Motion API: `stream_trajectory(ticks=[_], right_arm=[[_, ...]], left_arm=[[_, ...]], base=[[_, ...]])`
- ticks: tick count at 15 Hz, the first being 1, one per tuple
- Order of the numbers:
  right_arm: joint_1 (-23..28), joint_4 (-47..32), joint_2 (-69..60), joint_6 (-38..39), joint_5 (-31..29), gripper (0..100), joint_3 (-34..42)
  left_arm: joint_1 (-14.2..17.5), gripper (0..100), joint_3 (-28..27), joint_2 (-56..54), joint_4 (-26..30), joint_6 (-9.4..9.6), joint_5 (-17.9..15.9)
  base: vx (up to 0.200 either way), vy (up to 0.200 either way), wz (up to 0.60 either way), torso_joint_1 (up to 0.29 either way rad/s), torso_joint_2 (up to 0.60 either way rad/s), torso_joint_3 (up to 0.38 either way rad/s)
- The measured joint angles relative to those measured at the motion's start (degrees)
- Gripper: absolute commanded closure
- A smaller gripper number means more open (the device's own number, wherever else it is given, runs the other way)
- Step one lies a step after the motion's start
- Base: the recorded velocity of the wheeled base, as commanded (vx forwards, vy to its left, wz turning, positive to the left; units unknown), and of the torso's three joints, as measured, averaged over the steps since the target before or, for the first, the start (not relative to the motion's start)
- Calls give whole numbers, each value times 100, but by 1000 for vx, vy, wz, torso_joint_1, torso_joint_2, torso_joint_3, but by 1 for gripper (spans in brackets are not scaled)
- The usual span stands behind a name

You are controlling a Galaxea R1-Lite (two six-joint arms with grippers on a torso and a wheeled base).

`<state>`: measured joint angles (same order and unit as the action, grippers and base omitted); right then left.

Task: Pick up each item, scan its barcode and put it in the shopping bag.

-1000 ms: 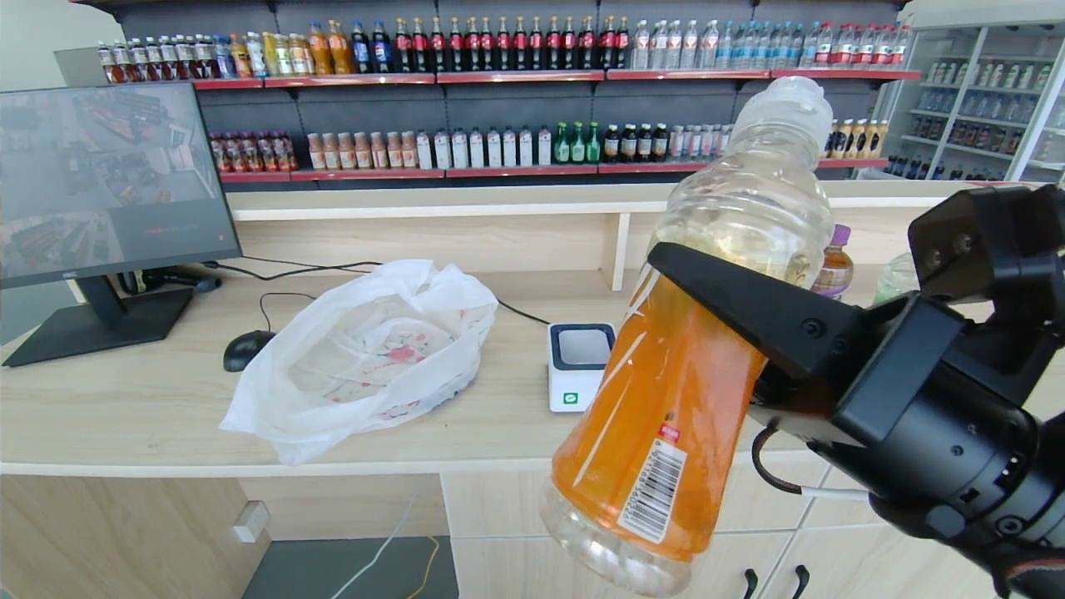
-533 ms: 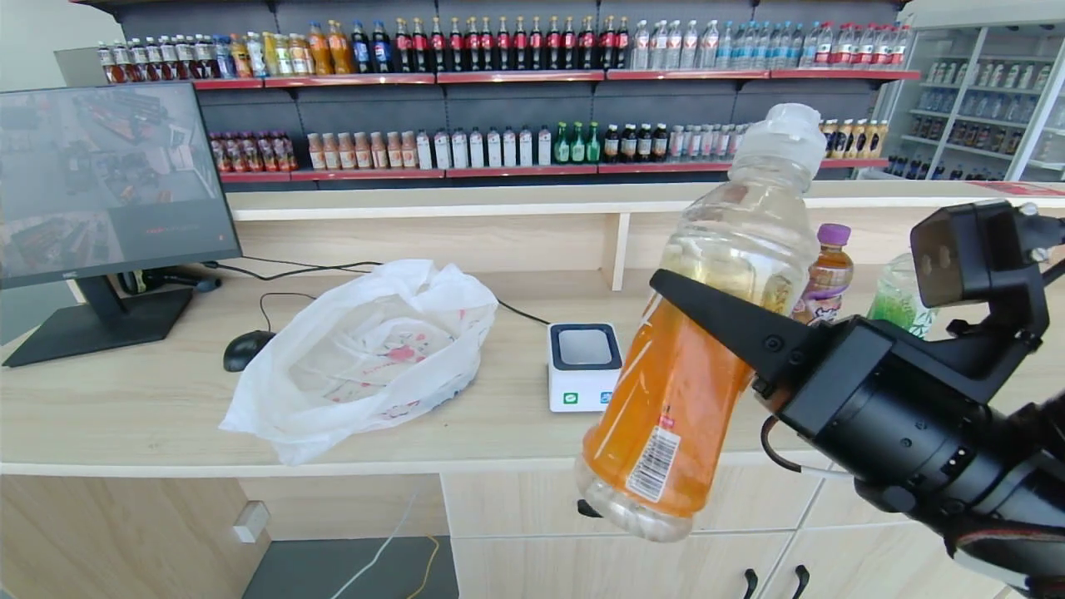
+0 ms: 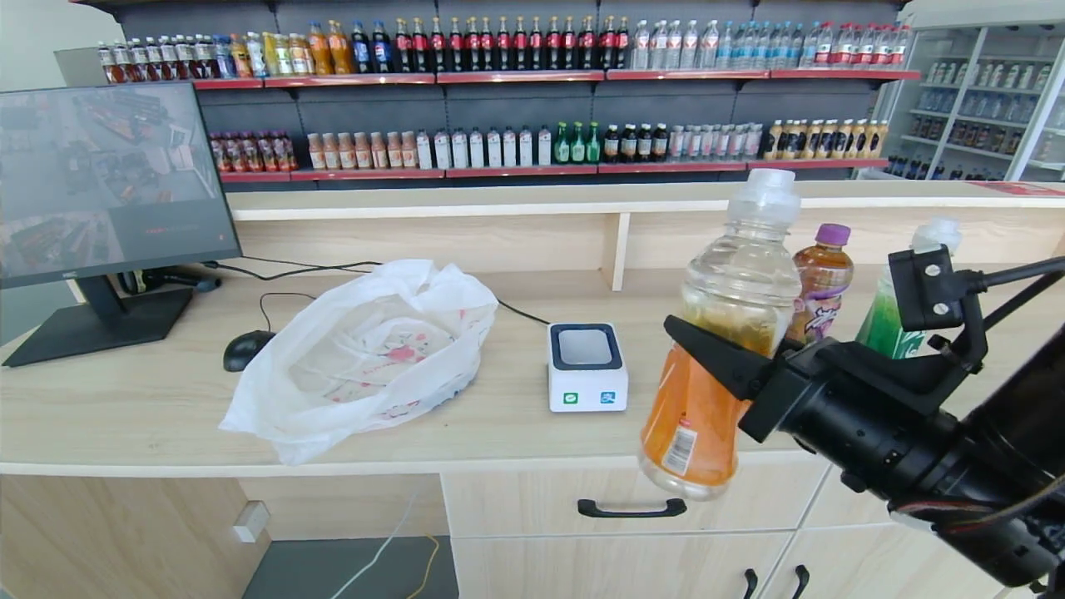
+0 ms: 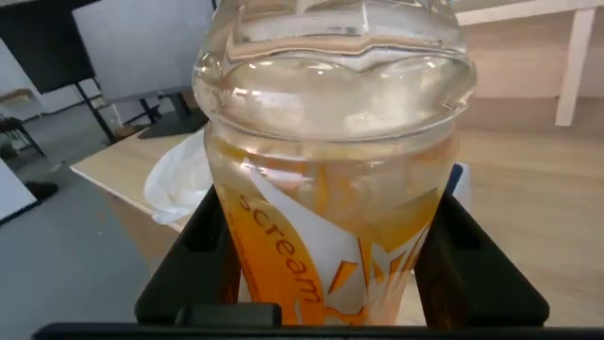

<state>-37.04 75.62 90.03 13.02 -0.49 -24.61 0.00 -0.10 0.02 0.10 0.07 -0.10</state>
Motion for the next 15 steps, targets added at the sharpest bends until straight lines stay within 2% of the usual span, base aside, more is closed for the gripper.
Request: stream_trajectory(ticks=[2,4,7,10,15], right_arm=[[361,-11,79,-711,24,100,-44],[545,-24,107,-1056,-16,100,2],[831,12,49,-1859,-374,100,-35],[788,34,-157,-1907,-980,100,207],[903,37,-295,-1879,-1108,100,384]], left_arm=[[0,0,0,0,0,2,0],[0,0,0,0,0,2,0],[0,0,2,0,0,0,0],[0,0,2,0,0,2,0],[0,0,2,0,0,2,0]], base=[[0,0,0,0,0,0],[0,0,0,0,0,0],[0,0,0,0,0,0],[0,0,0,0,0,0],[0,0,0,0,0,0]])
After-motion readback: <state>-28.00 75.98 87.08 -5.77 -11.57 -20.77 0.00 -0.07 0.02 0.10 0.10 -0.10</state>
